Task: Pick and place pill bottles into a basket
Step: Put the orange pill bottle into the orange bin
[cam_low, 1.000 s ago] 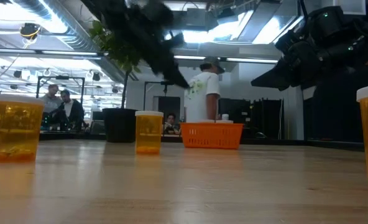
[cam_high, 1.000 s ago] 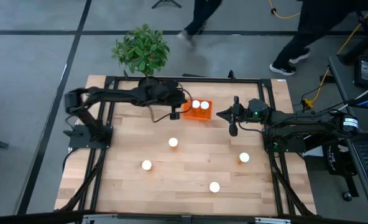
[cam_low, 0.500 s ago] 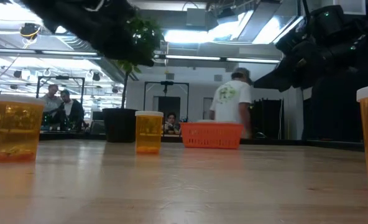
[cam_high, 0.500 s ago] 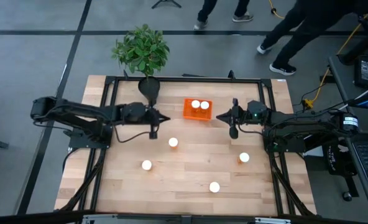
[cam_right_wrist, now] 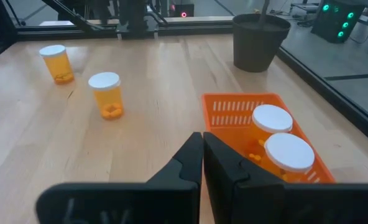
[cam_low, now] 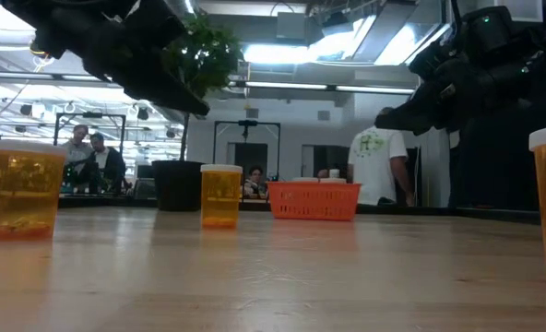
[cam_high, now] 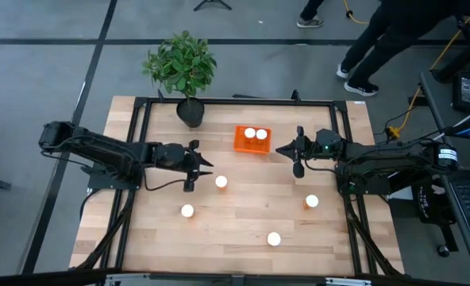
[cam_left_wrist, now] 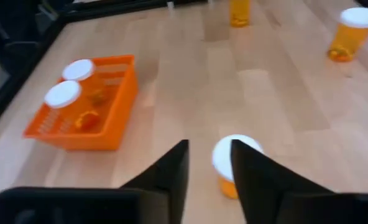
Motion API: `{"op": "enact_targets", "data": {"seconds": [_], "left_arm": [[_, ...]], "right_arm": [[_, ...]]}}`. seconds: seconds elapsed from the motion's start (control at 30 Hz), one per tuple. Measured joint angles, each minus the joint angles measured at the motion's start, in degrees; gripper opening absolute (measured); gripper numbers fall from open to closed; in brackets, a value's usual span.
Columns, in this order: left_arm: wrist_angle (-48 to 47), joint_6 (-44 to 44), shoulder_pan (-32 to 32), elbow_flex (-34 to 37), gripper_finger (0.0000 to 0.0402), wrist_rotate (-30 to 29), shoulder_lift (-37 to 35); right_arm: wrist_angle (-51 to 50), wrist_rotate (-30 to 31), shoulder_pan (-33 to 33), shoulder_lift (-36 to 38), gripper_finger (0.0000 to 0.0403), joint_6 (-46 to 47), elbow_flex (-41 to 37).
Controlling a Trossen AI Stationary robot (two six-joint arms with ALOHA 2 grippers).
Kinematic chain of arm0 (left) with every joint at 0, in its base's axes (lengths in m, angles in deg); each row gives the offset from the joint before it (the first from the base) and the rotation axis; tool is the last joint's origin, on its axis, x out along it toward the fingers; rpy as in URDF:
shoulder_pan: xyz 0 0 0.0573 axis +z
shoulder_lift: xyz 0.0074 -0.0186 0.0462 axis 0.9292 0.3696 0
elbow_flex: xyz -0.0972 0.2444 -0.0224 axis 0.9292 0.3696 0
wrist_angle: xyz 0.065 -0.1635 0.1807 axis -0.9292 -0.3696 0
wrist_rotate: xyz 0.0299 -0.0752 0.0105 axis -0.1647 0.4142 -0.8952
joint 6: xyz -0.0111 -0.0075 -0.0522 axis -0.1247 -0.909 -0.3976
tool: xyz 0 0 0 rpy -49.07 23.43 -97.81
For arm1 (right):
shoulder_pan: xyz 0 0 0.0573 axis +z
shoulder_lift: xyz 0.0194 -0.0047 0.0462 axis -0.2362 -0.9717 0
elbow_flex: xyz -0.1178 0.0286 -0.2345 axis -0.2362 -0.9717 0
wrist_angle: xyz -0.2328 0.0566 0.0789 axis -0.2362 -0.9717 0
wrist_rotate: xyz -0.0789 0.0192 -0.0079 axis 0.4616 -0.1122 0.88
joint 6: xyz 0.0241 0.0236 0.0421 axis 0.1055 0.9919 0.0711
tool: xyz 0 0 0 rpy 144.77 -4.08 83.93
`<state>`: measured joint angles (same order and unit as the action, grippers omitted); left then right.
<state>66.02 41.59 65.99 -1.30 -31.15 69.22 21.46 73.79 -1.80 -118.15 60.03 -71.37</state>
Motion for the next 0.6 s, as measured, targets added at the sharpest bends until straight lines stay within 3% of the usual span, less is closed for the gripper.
{"op": "enact_targets", "data": {"seconds": [0.3,0.6], "left_arm": [[0.5,0.0,-1.8,0.0,0.0240,-3.8,0.0],[0.4,-0.1,-1.8,0.0,0.0263,-3.6,0.0]], "right_arm": [[0.0,0.0,0.0,0.0,0.0018,0.1,0.0],[0.0,0.0,0.0,0.0,0.0018,1.6,0.0]]}}
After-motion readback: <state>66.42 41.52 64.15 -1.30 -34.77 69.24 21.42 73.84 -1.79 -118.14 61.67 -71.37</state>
